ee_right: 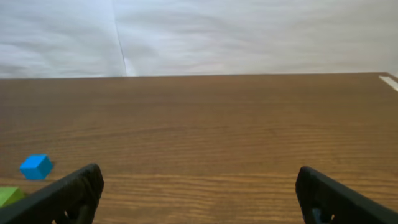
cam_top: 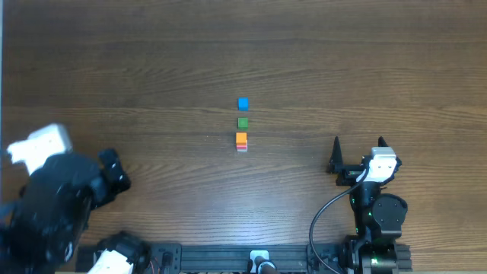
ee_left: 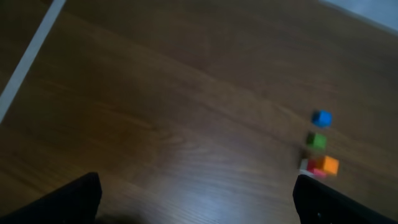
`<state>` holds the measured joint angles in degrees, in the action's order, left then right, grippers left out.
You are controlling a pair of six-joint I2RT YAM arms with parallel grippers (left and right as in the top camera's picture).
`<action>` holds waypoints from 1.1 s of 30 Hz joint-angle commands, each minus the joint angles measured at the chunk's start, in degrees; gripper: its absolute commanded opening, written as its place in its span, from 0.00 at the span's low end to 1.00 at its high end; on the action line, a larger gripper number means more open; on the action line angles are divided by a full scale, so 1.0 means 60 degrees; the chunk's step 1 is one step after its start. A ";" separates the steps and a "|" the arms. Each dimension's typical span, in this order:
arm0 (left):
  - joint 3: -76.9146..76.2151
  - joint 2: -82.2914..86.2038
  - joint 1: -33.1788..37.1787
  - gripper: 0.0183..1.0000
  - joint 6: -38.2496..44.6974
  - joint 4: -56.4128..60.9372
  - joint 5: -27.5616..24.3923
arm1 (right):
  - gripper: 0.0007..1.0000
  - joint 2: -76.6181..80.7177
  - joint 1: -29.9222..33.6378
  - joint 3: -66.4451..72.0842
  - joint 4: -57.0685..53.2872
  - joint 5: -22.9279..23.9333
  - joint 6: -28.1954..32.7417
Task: Stack Cubes
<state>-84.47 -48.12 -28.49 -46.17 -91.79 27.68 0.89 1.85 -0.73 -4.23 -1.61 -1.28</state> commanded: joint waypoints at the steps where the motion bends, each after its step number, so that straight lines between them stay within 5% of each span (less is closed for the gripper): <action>1: 0.1960 0.1698 0.0674 1.00 0.0674 0.1413 -0.0401 | 0.99 -0.0095 0.0051 0.0073 0.0018 -0.0080 0.0015; 10: 0.4142 0.3475 0.2364 1.00 0.0940 0.3982 -0.1450 | 0.99 -0.0095 0.0051 0.0073 0.0022 -0.0080 0.0015; 19: 0.7060 0.4499 0.2386 1.00 0.2091 0.7482 -0.1687 | 0.99 -0.0095 0.0051 0.0073 0.0022 -0.0080 0.0015; 33: 0.9606 0.7151 0.4062 1.00 0.2648 0.8561 -0.1767 | 0.99 -0.0095 0.0051 0.0073 0.0018 -0.0080 0.0015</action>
<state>-31.44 -10.11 -6.13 -31.70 -40.77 17.93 0.86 1.85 -0.73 -4.23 -1.61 -1.30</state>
